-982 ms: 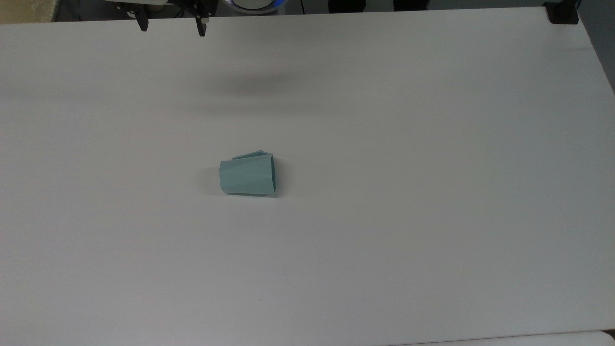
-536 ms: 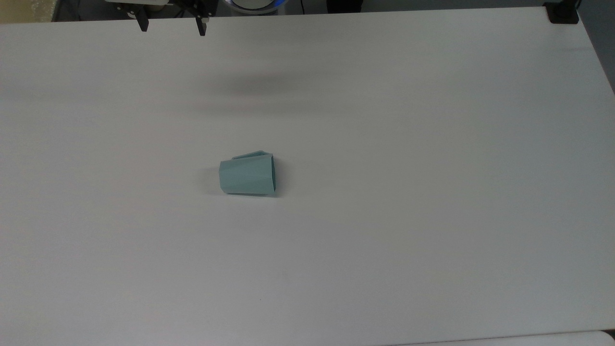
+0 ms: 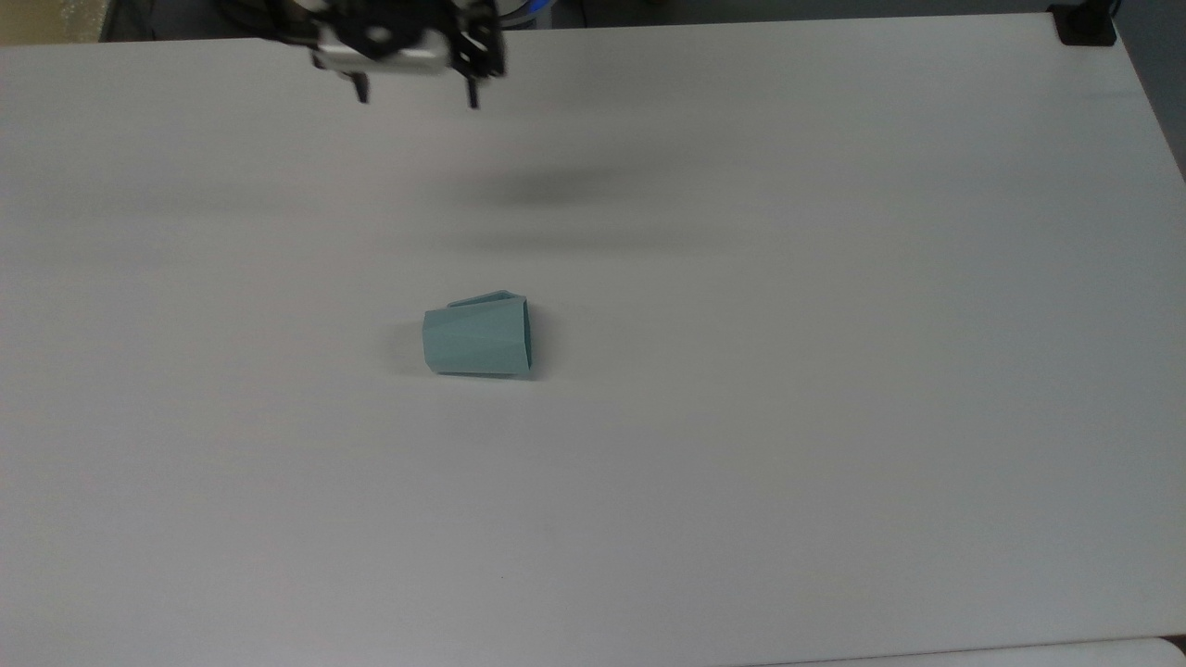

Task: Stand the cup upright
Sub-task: 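Move the open gripper down toward the open rim of the teal cup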

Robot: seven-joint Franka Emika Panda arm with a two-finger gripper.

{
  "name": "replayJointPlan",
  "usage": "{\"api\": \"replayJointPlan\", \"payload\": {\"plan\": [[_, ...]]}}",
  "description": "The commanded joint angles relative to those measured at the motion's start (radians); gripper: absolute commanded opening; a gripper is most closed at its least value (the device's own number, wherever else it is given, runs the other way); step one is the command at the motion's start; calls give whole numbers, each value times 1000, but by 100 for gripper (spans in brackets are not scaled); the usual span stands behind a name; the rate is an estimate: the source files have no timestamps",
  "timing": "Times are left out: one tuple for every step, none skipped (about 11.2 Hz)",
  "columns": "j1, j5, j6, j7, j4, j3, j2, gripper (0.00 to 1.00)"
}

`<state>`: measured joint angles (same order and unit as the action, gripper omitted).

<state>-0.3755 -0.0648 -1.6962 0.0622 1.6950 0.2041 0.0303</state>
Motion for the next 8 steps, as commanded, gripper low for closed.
{"api": "replayJointPlan", "payload": {"plan": [[-117,-94,-28,135,-110,3,123,100],[-161,-181,-28,206,-147,0,179,100],[-211,-305,-33,291,-168,-3,230,100],[-241,-376,-39,350,-172,-5,256,100],[-285,-482,-48,428,-172,-5,293,100],[-317,-577,-49,485,-172,-6,327,100],[-348,-655,-50,534,-172,-6,362,100],[-365,-743,-50,574,-172,-8,399,100]]}}
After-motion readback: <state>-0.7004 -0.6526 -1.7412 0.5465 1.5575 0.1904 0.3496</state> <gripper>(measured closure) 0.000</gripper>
